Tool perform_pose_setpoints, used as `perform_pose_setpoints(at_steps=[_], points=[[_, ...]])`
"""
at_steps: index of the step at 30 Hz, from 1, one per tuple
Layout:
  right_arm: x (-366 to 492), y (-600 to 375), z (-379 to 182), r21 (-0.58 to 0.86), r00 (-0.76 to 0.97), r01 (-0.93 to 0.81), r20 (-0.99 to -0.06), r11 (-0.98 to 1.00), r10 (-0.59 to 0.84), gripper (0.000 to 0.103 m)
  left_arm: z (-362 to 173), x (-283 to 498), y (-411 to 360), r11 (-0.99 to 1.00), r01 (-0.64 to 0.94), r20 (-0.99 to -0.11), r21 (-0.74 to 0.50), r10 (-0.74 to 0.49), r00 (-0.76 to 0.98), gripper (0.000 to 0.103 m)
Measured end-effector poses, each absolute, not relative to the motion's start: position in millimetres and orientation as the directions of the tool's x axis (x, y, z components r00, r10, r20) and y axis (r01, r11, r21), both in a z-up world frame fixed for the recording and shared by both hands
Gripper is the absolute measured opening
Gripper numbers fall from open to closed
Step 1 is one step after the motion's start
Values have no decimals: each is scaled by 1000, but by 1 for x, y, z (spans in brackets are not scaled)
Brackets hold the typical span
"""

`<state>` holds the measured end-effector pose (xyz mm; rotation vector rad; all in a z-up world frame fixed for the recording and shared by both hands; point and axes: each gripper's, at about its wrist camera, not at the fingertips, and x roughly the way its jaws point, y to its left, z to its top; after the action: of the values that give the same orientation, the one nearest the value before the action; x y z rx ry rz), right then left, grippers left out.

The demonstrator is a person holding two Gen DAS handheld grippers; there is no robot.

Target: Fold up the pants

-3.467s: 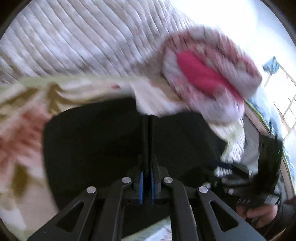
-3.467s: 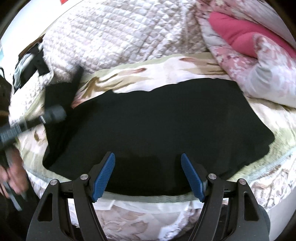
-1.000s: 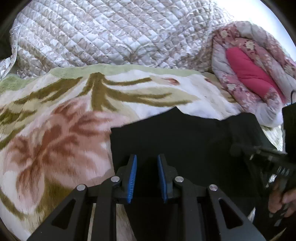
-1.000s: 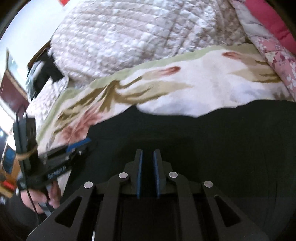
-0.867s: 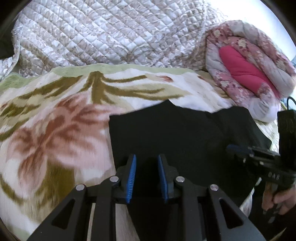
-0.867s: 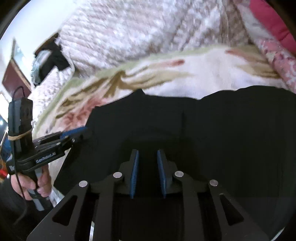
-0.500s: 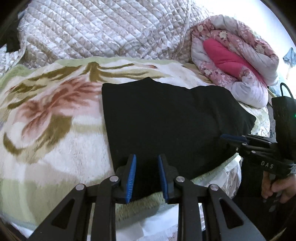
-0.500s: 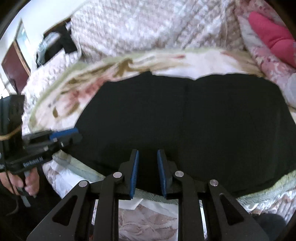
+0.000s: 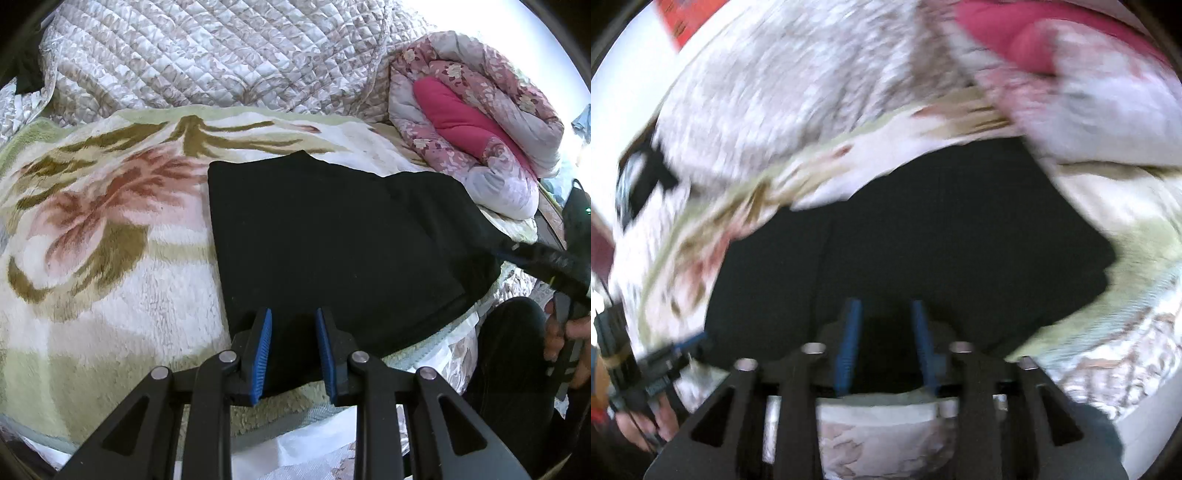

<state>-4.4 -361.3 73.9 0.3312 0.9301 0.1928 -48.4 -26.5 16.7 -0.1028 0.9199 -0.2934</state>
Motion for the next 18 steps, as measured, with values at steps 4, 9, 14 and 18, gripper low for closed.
perform_pose_setpoints(at_steps=[4,9,14,18], points=[[-9,-400,84,429,623,101,-731,898,279,56,22,-43,-30,955,208,-768,-212,-295,569,27],[-15,-435,72,540,602,261,-739,800,301,57,23,-36,-35,955,204,-770,-215,-295,566,27],[-6,-450,44,605,539,372,-759,704,366,57,21,-36,-40,954,216,-776,-209,-296,557,27],[2,-456,48,622,573,355,-734,698,363,57,22,-36,-40,954,213,-778,-210,-295,555,27]])
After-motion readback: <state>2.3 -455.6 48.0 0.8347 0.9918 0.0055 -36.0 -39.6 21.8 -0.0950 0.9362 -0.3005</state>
